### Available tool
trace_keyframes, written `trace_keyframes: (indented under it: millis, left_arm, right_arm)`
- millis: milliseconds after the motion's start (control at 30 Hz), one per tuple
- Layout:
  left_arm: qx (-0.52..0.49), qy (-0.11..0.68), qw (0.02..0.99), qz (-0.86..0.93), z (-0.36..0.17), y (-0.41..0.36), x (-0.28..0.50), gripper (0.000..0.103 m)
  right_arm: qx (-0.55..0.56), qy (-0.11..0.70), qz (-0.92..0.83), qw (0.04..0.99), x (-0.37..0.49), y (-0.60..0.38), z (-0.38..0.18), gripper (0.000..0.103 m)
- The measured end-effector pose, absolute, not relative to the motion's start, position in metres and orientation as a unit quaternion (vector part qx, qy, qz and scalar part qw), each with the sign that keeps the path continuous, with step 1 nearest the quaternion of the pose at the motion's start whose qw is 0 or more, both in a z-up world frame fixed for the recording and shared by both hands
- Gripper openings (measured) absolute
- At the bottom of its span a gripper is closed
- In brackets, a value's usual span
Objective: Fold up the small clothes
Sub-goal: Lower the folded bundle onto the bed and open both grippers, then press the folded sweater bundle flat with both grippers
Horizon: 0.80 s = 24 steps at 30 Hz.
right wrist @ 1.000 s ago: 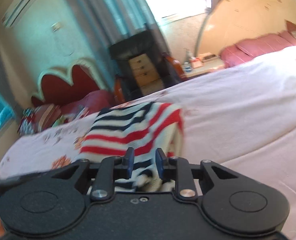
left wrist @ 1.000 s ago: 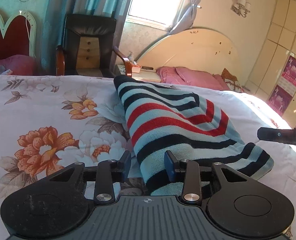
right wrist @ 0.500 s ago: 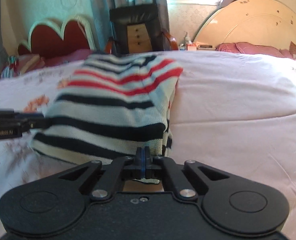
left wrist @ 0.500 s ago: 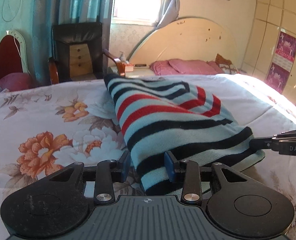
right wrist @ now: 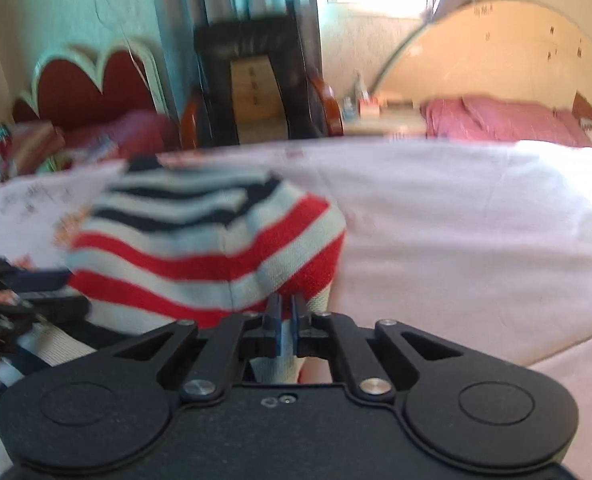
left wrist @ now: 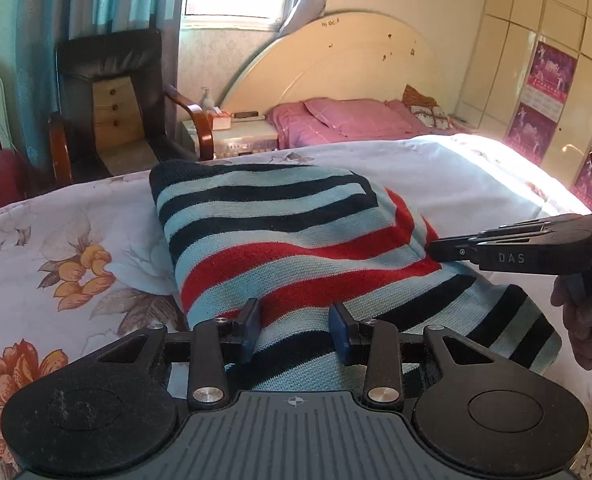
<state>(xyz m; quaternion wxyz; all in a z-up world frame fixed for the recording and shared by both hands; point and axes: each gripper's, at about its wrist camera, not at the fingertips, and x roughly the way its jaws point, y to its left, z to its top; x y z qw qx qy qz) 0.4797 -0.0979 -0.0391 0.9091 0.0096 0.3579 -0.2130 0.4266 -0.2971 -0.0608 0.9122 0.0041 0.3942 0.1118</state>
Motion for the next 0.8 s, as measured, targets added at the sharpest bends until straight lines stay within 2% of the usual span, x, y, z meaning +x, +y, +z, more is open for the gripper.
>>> trace_keyframes:
  millis: [33, 67, 167, 300, 367, 433, 467, 500, 633, 800]
  left_arm:
    - [0.01, 0.352, 0.911, -0.214, -0.034, -0.096, 0.479, 0.037]
    - [0.009, 0.339, 0.916, -0.214, -0.03, -0.093, 0.479, 0.037]
    - [-0.012, 0.335, 0.921, -0.199, -0.029, -0.084, 0.493, 0.037]
    - [-0.028, 0.338, 0.924, -0.179, -0.035, -0.077, 0.513, 0.037]
    - [-0.025, 0.338, 0.924, -0.177, -0.037, -0.078, 0.52, 0.037]
    - [-0.013, 0.341, 0.924, -0.173, -0.039, -0.082, 0.524, 0.037]
    - [-0.004, 0.344, 0.924, -0.167, -0.042, -0.084, 0.524, 0.037]
    - [0.007, 0.342, 0.926, -0.16, -0.045, -0.085, 0.521, 0.037]
    - [0.004, 0.332, 0.933, -0.139, -0.049, -0.085, 0.513, 0.037]
    - [0.033, 0.347, 0.926, -0.143, -0.049, -0.097, 0.527, 0.038]
  right_arm:
    - [0.012, 0.391, 0.117, 0.913, 0.427, -0.3, -0.061, 0.004]
    - [0.025, 0.387, 0.12, 0.914, 0.427, -0.303, -0.056, 0.008]
    - [0.083, 0.34, 0.113, 0.93, 0.428, -0.323, -0.042, 0.054]
    - [0.2, 0.369, 0.107, 0.901, 0.464, -0.356, -0.063, 0.04]
    - [0.233, 0.388, 0.114, 0.885, 0.478, -0.362, -0.076, 0.037]
    - [0.247, 0.392, 0.132, 0.876, 0.485, -0.36, -0.084, 0.03]
    - [0.234, 0.382, 0.139, 0.883, 0.485, -0.355, -0.082, 0.016]
    - [0.205, 0.369, 0.149, 0.894, 0.484, -0.348, -0.078, 0.01]
    - [0.063, 0.305, 0.173, 0.934, 0.479, -0.313, -0.059, 0.009]
    - [0.065, 0.363, 0.137, 0.919, 0.5, -0.323, -0.084, 0.01]
